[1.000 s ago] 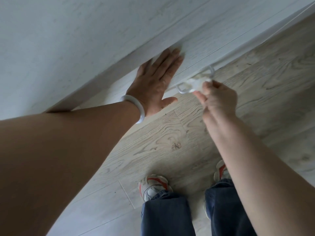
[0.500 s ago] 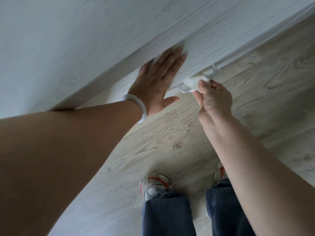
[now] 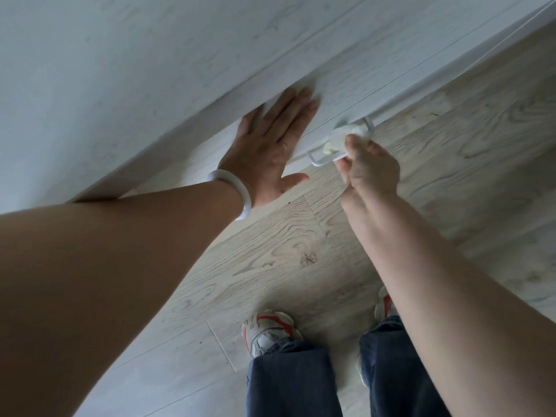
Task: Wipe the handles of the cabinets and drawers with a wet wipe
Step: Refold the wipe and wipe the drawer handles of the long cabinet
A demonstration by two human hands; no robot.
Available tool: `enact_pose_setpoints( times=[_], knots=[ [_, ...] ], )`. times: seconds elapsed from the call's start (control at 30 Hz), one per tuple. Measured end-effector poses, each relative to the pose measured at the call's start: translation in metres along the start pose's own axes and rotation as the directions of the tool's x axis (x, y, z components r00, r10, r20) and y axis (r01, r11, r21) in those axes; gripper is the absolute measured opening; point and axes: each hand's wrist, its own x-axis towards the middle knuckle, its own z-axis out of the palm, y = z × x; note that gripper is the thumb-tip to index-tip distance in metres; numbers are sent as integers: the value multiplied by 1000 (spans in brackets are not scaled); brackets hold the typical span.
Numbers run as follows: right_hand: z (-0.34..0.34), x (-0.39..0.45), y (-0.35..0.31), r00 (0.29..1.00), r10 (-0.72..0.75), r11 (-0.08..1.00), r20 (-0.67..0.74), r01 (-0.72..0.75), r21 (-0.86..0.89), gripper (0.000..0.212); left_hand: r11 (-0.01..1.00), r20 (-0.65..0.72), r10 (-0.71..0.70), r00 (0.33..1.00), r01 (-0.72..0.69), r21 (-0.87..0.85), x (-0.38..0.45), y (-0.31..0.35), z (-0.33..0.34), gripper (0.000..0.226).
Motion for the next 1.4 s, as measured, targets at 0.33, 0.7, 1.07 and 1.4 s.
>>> enact_pose_setpoints(
  times=[0.33,0.7,1.07,1.4],
  knots=[
    [7,-11,2,963,254,965,89,-259,46,19,1000,12,0,1000,0,13,0,3,-5,106],
    [-13,33,-38,969,207,978,132,-202,-54,20,999,2,-4,1000,4,32,0,3,-2,107],
    [-16,11,-17,922,270,871,277,-356,339,20,1000,-6,-4,1000,5,20,-1,2,-3,107],
    [-14,15,-18,961,214,937,174,-253,240,21,1000,4,-4,1000,4,4,0,1,-2,107]
  ],
)
